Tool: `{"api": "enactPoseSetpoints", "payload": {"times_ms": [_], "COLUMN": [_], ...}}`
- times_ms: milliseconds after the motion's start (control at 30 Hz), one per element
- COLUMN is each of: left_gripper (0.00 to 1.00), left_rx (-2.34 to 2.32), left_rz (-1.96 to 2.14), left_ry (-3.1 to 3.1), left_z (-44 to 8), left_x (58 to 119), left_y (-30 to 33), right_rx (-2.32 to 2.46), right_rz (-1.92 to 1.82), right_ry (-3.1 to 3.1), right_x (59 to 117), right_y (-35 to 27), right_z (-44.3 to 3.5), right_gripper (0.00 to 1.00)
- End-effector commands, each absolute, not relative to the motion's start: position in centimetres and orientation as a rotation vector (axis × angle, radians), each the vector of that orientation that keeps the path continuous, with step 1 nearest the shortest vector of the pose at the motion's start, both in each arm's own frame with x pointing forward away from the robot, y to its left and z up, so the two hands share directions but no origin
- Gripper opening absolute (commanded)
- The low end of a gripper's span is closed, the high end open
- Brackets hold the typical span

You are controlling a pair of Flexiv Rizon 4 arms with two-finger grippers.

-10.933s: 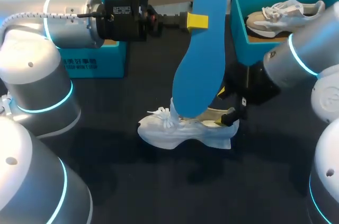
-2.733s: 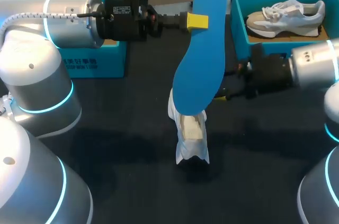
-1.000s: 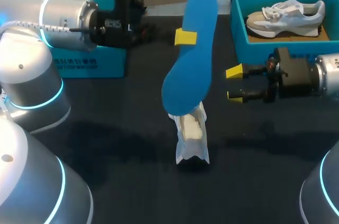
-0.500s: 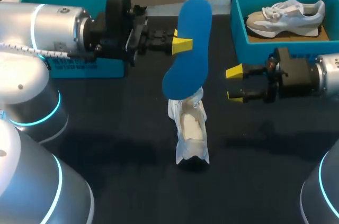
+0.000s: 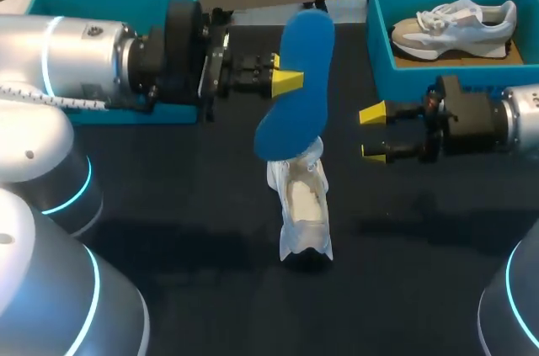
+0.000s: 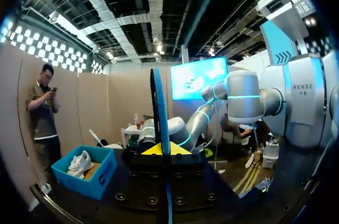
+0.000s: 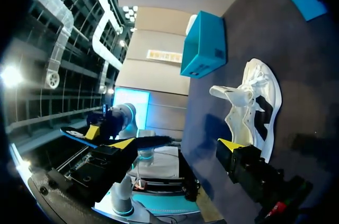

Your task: Take the shoe out of the shoebox, open the shoe tongue, remove and reinsert the insole, then place the shoe into the shoebox

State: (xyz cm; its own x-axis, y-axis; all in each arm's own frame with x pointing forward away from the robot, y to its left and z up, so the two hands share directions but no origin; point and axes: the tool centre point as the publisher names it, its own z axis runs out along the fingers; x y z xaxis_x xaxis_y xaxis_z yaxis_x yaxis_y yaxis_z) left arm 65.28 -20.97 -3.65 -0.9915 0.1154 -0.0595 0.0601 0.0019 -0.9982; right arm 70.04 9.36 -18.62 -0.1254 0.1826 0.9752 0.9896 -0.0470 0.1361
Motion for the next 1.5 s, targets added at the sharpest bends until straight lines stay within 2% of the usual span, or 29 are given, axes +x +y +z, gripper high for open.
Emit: {"api": "enactPoseSetpoints", "payload": {"times_ms": [33, 500, 767, 933, 1167, 1500], "left_gripper": [0.00, 0.00, 0.00, 0.00, 0.00, 0.00], "left_rx": [-0.456, -1.152, -1.960, -2.296, -2.551, -2.513], "left_rz": [2.277, 2.444, 2.458, 2.412, 2.353, 2.399], "left_ry": [-2.136, -2.277, -2.168, -2.097, -2.046, -2.105], "left_z": [-5.4, -8.7, -11.3, -11.5, -10.5, -10.2], "left_x": [64.7, 64.6, 65.7, 66.7, 67.2, 67.3], "left_y": [-19.9, -19.0, -18.3, -18.0, -17.5, -17.4], "right_rx": [-1.326, -1.326, -1.326, -1.326, -1.326, -1.326], "right_rz": [-1.261, -1.261, -1.261, -1.261, -1.261, -1.261], "right_ry": [-1.414, -1.414, -1.414, -1.414, -1.414, -1.414], "right_x": [70.0, 70.0, 70.0, 70.0, 70.0, 70.0], "right_y": [9.5, 9.5, 9.5, 9.5, 9.5, 9.5], "right_z": [-18.6, -18.6, -18.6, -18.6, -18.6, -18.6], "right_gripper": [1.00, 1.00, 1.00, 1.00, 1.00, 1.00]}}
